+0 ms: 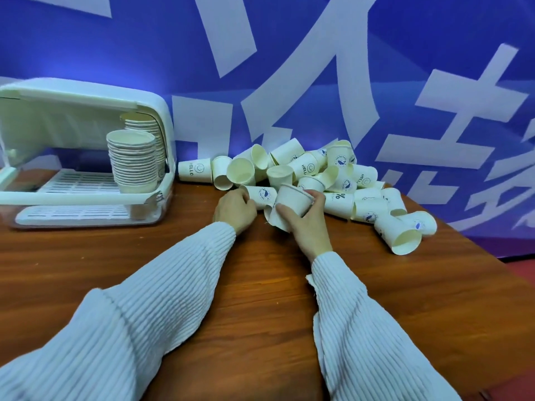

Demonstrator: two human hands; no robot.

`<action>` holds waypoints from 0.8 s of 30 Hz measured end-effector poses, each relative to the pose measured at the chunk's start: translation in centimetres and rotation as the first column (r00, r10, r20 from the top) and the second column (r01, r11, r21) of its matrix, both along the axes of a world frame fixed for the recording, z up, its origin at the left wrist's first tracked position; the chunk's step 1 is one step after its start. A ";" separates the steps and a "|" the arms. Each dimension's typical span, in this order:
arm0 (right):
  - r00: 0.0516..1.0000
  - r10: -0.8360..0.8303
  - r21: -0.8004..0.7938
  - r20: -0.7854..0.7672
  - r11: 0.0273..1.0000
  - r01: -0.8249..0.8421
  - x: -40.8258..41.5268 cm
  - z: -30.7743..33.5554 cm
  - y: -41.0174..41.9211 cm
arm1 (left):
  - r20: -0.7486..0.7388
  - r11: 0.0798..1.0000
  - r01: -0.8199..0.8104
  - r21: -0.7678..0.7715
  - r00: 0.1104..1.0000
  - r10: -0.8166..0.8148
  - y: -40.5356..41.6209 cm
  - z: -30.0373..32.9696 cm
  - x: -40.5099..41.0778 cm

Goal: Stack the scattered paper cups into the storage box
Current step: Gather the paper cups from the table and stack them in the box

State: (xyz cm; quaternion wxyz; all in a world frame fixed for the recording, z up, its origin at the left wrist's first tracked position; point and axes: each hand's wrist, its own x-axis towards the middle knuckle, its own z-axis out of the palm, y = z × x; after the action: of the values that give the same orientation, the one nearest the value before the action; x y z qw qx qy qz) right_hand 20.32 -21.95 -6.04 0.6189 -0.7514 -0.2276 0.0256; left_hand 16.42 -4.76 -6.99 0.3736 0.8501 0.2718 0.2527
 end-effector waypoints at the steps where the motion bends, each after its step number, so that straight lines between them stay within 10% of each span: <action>1: 1.000 -0.014 0.032 -0.008 0.999 0.015 -0.2 0.3 0.0 | 0.019 0.999 -0.022 0.027 1.000 0.022 0.0 0.6 -0.9; 12: 0.976 0.143 0.182 0.161 0.968 -0.172 -5.6 5.6 6.5 | 0.479 0.905 -0.246 0.346 0.876 0.055 4.9 9.9 -12.7; 24: 0.847 0.271 -0.082 0.457 0.961 -0.264 -9.2 14.3 20.2 | 0.596 0.852 -0.460 0.250 0.767 0.239 14.4 13.0 -20.7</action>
State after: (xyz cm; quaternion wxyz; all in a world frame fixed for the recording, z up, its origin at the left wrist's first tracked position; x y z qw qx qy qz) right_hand 11.13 -1.77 8.30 0.5309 -0.7013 -0.4709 -0.0671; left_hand -4.31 9.67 6.05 0.2072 0.7310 0.2565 0.5974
